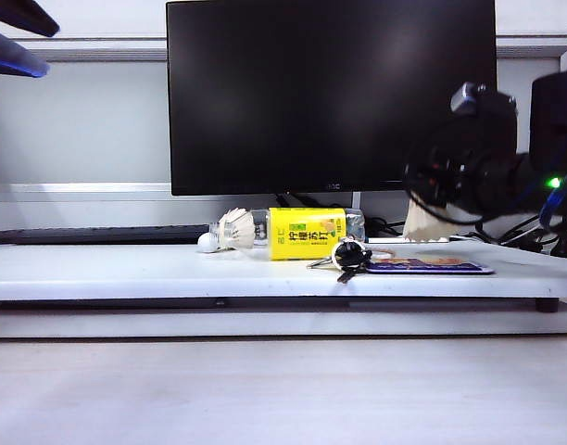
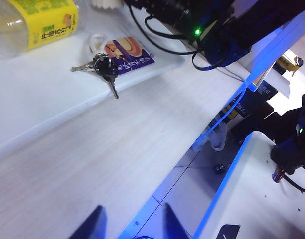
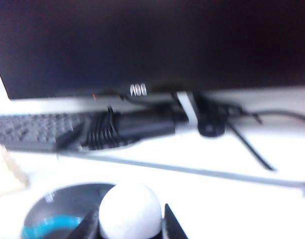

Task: Stack the badminton balls on the table vertically.

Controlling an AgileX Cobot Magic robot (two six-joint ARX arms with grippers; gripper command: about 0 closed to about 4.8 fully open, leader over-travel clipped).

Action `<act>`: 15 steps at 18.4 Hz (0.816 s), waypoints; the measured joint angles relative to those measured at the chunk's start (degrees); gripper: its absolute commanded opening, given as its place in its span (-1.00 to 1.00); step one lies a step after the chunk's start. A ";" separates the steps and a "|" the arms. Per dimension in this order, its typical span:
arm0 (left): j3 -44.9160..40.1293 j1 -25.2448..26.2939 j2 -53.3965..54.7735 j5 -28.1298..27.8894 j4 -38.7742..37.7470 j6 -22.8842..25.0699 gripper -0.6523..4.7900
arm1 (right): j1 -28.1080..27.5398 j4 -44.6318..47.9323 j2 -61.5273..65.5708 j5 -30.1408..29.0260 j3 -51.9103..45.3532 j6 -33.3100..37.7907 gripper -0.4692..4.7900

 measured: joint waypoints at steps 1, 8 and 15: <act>0.00 0.00 0.00 0.00 -0.07 0.00 -0.18 | 0.00 -0.15 0.37 0.00 -0.02 0.00 -0.29; 0.00 0.00 0.00 0.00 -0.70 0.00 -0.18 | 0.00 -0.72 0.57 -0.07 0.00 0.00 -0.21; 0.00 0.00 0.02 0.00 -0.72 0.00 -0.18 | -0.02 -2.91 0.92 -2.67 0.02 0.00 0.05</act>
